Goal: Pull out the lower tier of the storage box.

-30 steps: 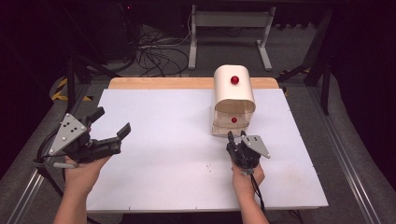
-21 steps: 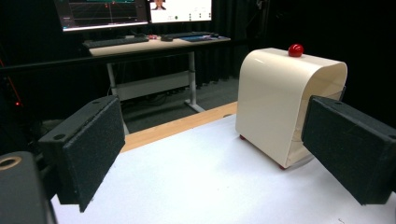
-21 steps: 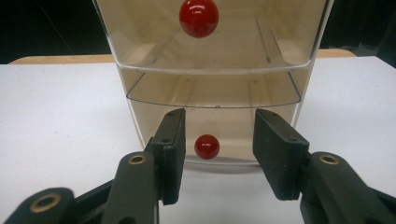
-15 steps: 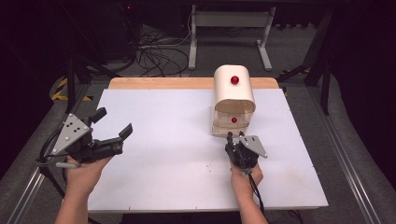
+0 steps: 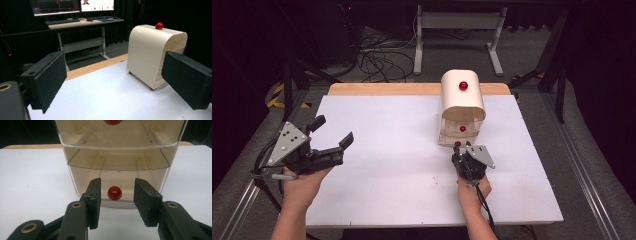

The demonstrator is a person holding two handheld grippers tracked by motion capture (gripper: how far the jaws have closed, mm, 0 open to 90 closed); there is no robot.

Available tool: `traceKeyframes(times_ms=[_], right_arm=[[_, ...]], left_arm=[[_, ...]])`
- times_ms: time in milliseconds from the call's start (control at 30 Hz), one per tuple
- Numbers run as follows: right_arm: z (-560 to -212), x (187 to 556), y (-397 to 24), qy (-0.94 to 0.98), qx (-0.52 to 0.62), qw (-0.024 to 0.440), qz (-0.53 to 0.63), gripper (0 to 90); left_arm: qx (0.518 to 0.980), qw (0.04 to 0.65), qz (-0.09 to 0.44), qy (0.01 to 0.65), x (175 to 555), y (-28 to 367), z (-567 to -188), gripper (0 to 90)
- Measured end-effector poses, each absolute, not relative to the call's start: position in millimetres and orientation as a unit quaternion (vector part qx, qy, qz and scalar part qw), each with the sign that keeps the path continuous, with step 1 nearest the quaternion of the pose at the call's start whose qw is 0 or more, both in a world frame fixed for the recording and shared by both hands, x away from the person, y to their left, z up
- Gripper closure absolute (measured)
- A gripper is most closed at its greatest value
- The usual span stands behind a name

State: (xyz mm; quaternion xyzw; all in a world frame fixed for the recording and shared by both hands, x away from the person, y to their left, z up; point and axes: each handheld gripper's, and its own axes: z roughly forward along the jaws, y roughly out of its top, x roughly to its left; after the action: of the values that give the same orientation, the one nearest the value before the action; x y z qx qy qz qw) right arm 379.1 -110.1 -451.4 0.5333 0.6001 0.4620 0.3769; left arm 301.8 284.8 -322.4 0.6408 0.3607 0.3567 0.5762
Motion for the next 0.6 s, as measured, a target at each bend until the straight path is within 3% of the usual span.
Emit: traceKeyframes(times_ms=[600], right_arm=[[-459.5, 390.3, -107.2, 0.599, 0.547, 0.365, 0.457, 62.0]], left_arm=[[0.641, 0.574, 0.358, 0.362, 302.0, 285.2, -323.1, 6.8]])
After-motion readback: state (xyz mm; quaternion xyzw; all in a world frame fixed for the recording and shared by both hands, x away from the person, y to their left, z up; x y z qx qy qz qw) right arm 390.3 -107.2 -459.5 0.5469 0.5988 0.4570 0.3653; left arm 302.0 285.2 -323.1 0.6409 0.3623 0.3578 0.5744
